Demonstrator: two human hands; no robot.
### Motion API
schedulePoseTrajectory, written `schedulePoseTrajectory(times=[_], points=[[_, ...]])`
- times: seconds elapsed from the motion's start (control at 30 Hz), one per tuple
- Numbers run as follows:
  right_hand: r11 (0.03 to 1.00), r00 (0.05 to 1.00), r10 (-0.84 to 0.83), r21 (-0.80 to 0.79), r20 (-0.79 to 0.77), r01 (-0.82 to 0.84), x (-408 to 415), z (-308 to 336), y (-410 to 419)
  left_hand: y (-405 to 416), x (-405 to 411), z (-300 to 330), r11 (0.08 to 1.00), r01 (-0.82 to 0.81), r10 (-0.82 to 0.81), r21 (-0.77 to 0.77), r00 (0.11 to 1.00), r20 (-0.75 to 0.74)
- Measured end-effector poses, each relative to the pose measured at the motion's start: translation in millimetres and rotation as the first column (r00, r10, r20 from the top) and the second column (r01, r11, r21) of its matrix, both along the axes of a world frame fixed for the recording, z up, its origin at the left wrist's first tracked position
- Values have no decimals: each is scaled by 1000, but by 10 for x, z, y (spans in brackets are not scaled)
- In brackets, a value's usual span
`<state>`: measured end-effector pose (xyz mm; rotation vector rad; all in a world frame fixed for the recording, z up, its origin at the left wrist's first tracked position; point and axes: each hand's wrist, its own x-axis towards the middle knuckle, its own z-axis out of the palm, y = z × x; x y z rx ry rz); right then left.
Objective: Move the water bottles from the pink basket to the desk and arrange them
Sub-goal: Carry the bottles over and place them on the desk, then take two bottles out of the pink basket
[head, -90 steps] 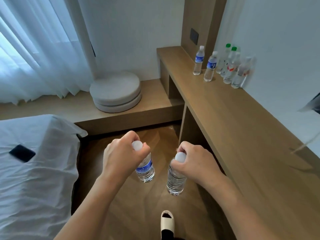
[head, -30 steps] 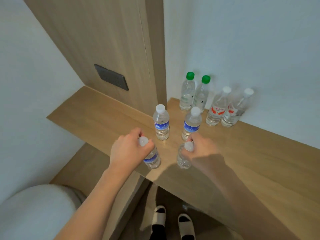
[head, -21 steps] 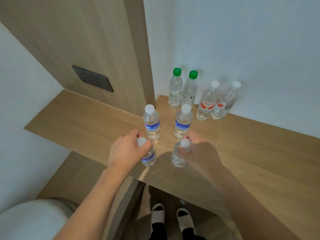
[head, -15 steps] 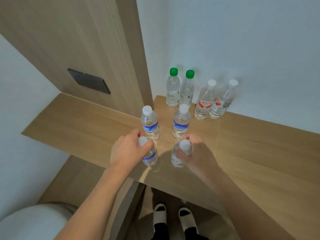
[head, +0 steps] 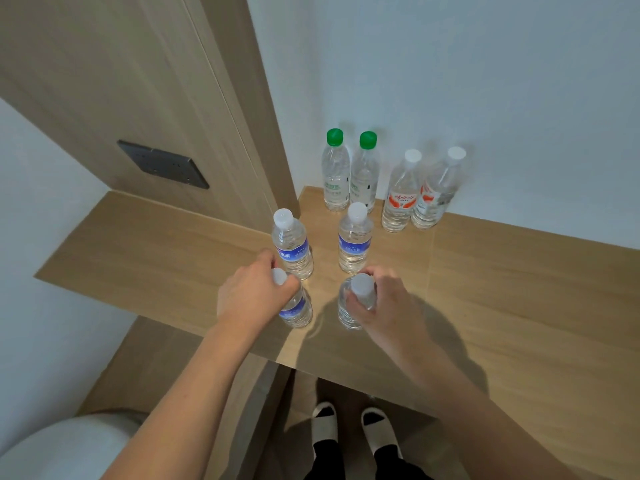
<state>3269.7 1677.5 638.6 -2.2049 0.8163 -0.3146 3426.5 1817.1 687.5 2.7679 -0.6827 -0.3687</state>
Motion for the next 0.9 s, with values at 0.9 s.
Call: schedulePoseTrajectory(times=[0.9], points=[[951,967,-255,-184,-14,249,-463,675,-113,-521,-266,366,770,523,-392,-365,839,377]])
